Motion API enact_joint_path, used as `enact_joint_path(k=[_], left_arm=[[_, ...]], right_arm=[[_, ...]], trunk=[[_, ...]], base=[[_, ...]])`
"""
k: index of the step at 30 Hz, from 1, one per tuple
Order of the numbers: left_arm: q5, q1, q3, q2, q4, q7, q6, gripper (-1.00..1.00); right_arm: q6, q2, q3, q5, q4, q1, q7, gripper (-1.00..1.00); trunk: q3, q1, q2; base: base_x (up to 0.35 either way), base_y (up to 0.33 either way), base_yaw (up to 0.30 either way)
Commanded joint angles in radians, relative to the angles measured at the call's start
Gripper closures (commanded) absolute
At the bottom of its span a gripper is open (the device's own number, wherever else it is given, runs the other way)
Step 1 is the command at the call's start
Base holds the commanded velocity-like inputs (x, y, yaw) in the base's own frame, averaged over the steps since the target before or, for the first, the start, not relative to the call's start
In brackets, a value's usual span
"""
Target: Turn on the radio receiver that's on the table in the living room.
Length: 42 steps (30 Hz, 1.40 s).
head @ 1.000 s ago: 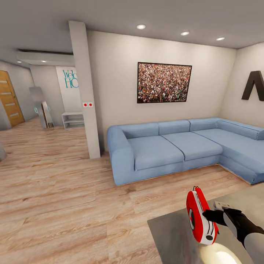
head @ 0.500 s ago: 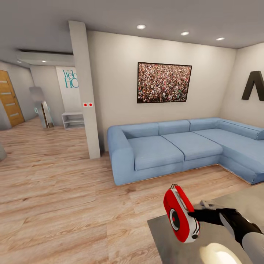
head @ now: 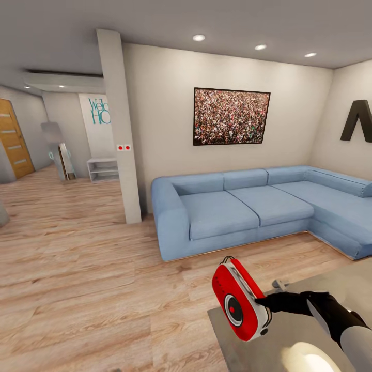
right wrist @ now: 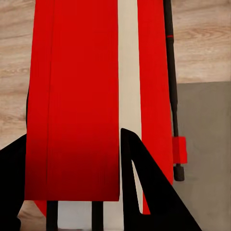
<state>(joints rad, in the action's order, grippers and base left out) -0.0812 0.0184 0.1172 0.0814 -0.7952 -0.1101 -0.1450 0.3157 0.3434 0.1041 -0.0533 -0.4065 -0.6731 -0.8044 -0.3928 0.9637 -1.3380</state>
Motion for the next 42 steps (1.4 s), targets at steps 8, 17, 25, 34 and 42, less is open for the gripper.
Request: enact_joint_path(k=[8,17,25,34,42], left_arm=[[0.188,-0.002,-0.284,0.093,-0.271,0.010,0.357,1.00],[0.318,-0.034,-0.385,0.093,-0.376,0.048,0.396,1.00],[0.319,-0.091,-0.391,0.093,-0.384,0.295,0.395,1.00],[0.325,-0.094,-0.574,0.093,-0.373,0.375,0.356,1.00],[0.330,-0.094,-0.573,0.093,-0.418,0.373,0.349,1.00]], right_arm=[[0.000,-0.001,0.045,-0.004,-0.002,0.000,-0.001,1.00],[0.001,-0.007,0.103,-0.009,-0.002,0.000,-0.053,1.00],[0.002,-0.008,0.108,-0.010,0.000,0.000,-0.113,1.00],[0.002,-0.081,0.109,-0.010,0.001,0.000,-0.116,1.00],[0.003,-0.114,0.195,-0.015,0.008,0.000,-0.116,1.00]], trunk=[[0.000,0.000,0.000],[0.000,0.000,0.000],[0.000,0.000,0.000],[0.000,0.000,0.000],[0.000,0.000,0.000]], base=[[0.000,0.000,0.000],[0.000,0.000,0.000],[0.000,0.000,0.000],[0.000,0.000,0.000],[0.000,0.000,0.000]])
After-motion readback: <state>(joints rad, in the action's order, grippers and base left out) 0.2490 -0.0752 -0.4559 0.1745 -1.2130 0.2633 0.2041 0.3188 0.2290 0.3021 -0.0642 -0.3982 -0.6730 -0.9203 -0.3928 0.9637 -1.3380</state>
